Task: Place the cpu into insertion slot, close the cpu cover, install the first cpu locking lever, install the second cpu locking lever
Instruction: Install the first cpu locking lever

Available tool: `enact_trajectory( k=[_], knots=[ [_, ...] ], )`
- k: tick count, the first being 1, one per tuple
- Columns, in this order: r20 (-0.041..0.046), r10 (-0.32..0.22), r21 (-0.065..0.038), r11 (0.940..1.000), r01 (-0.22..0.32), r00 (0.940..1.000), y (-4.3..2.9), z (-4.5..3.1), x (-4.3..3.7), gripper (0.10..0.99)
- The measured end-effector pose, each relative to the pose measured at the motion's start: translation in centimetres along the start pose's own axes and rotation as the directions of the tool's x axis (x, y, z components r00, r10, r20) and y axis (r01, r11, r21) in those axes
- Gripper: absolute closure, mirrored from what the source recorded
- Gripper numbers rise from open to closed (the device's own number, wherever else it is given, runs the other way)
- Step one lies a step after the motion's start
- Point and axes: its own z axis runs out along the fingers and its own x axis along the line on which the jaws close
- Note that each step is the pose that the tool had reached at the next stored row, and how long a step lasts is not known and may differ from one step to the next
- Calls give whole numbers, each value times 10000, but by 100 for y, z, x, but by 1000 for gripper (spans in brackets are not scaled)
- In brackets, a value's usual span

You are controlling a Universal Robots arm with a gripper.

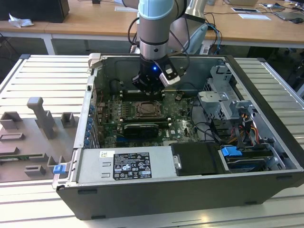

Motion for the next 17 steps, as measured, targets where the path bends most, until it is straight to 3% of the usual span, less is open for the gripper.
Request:
enact_trajectory(
  k=[8,14,17],
  knots=[
    [-4,-5,111,9999,5,10000,-2,35,1,980],
    [1,-19,51,10000,19,10000,-2,35,-5,980],
    [0,-20,32,10000,20,10000,1,-4,-6,980]
  ],
)
